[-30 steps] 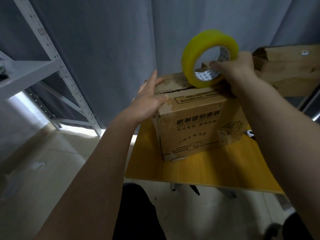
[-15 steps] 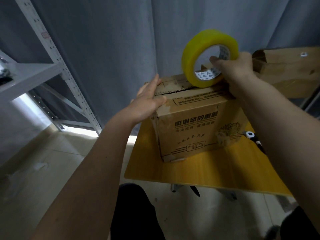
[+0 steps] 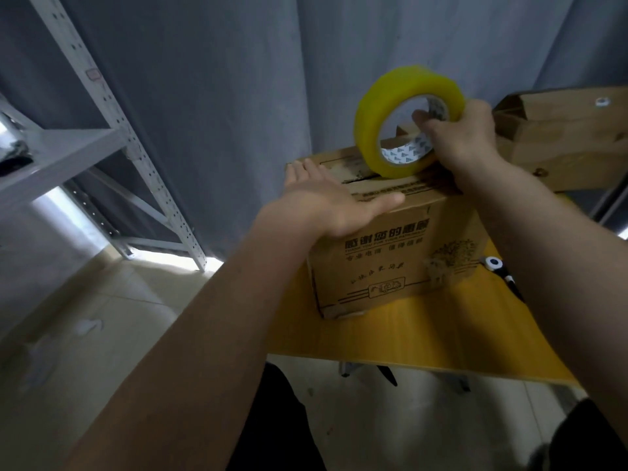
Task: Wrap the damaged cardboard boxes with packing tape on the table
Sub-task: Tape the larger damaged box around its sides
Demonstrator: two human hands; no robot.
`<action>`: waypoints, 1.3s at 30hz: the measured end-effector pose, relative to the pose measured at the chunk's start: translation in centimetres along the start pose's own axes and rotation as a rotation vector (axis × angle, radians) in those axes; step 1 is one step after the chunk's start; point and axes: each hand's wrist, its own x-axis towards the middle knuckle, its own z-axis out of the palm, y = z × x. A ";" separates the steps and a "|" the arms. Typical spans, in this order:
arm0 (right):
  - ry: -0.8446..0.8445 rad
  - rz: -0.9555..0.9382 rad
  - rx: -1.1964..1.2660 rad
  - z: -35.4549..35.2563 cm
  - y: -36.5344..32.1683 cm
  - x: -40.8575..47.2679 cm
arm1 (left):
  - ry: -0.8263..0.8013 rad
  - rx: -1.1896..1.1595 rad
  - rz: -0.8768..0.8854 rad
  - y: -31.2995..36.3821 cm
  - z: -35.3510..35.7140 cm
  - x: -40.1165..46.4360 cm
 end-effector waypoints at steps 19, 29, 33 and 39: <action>-0.149 -0.050 -0.167 2.3 -1.5 -0.4 | 0.074 -0.089 0.351 -3.4 -0.1 2.5; -0.111 0.015 -0.104 1.7 -0.9 -0.8 | 0.123 -0.134 0.277 -1.3 0.6 2.1; -0.088 0.011 -0.076 1.4 -0.7 -0.6 | 0.115 -0.155 0.269 -1.3 0.6 2.1; -0.037 0.033 -0.079 -0.4 0.1 0.5 | 0.100 -0.155 0.240 -1.5 0.8 2.3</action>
